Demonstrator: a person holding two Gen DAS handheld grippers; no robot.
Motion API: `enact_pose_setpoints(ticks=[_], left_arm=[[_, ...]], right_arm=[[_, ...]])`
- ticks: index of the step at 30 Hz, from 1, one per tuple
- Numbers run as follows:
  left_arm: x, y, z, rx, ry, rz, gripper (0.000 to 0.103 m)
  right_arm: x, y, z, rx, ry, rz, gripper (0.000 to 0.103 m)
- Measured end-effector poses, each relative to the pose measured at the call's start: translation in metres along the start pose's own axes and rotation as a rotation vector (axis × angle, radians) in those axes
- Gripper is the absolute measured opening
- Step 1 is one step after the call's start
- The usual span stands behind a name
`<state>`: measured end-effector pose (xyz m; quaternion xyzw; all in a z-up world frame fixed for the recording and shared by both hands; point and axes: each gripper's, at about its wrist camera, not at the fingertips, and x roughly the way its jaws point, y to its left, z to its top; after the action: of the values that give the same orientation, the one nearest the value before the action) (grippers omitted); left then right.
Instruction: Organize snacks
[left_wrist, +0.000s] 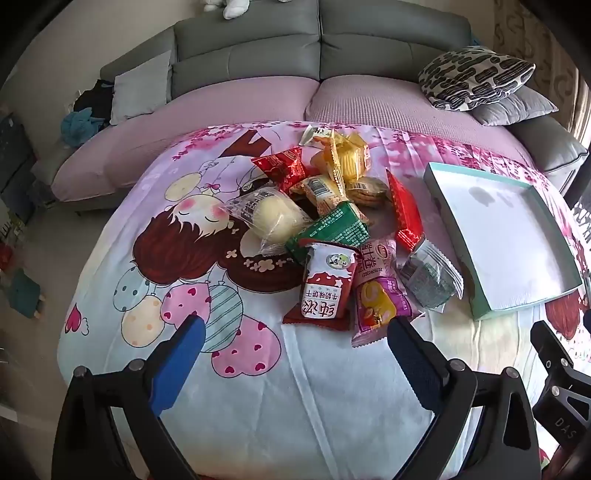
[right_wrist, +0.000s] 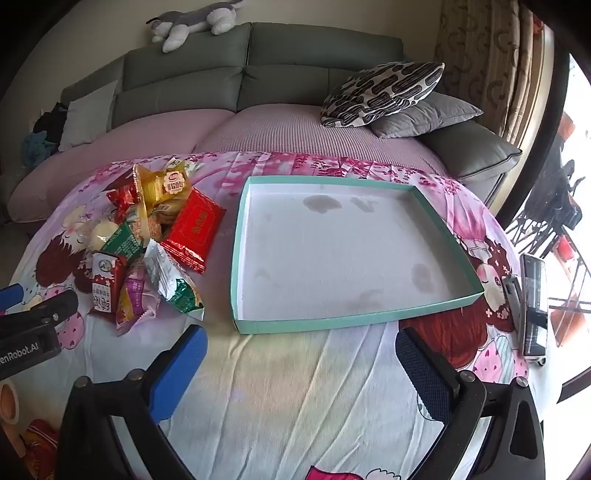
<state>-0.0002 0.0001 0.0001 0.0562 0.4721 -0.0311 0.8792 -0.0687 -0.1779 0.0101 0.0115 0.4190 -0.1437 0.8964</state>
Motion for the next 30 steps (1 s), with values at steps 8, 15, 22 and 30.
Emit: enact_pose_setpoints(ticks=[8, 15, 22, 30], left_arm=[[-0.001, 0.0, -0.001, 0.026, -0.012, 0.034, 0.099], [-0.01, -0.005, -0.002, 0.05, -0.032, 0.061, 0.099], [-0.013, -0.012, -0.005, 0.078, -0.047, 0.084, 0.099], [-0.014, -0.015, -0.007, 0.087, -0.046, 0.094, 0.099]], right_arm=[[0.001, -0.002, -0.001, -0.002, 0.0, 0.0, 0.103], [0.001, -0.003, -0.001, 0.019, 0.013, 0.002, 0.103], [-0.002, -0.003, -0.003, 0.026, 0.01, -0.011, 0.103], [-0.003, -0.007, -0.005, 0.049, 0.017, 0.001, 0.103]])
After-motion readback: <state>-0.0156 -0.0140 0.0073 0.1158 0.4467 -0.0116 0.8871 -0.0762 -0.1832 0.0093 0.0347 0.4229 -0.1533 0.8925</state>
